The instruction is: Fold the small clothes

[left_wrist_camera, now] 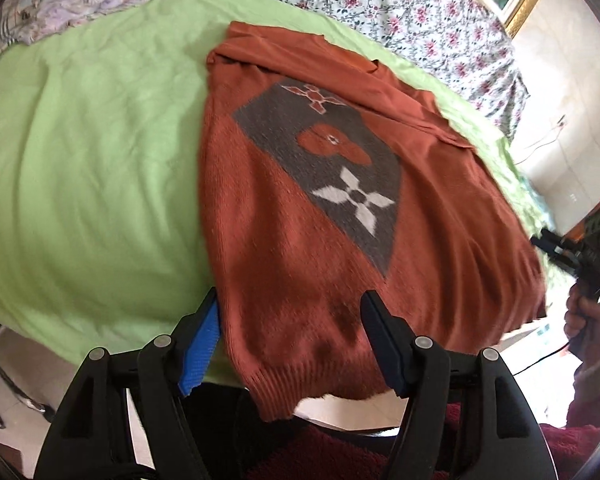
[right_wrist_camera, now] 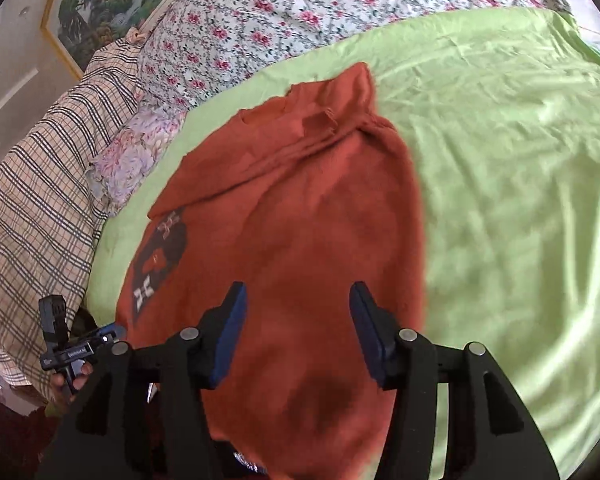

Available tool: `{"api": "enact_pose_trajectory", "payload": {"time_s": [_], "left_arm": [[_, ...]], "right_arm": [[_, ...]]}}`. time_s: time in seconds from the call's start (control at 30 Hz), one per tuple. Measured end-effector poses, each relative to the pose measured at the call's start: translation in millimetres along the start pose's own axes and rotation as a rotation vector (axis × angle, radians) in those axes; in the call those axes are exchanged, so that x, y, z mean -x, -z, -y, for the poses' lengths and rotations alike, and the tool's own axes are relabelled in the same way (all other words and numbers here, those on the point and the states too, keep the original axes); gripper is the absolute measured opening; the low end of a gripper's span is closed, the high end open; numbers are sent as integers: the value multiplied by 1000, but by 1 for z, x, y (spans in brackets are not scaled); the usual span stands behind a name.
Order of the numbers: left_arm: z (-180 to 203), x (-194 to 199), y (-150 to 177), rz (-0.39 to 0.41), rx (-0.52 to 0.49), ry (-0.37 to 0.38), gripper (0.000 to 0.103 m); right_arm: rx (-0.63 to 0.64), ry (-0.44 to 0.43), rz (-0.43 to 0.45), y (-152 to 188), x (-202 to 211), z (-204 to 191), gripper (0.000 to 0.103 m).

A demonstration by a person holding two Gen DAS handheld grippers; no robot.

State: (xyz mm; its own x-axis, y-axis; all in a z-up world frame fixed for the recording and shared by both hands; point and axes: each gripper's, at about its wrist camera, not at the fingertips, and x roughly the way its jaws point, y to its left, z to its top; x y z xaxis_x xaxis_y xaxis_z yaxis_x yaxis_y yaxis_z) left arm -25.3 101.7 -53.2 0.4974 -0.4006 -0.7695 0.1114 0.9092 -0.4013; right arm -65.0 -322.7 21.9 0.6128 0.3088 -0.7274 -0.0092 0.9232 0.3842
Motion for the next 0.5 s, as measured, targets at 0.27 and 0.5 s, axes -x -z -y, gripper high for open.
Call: {"api": "enact_pose_trajectory", "payload": {"time_s": [0.27,0.5], "left_arm": [[-15,5,-2,-13,43,90,48],[-8,5,-3,-25,-3,108,45]], "right_arm": [[-4,-45,-90,29,21,31,55],[-12,-227,-116,39,11,33,47]]}}
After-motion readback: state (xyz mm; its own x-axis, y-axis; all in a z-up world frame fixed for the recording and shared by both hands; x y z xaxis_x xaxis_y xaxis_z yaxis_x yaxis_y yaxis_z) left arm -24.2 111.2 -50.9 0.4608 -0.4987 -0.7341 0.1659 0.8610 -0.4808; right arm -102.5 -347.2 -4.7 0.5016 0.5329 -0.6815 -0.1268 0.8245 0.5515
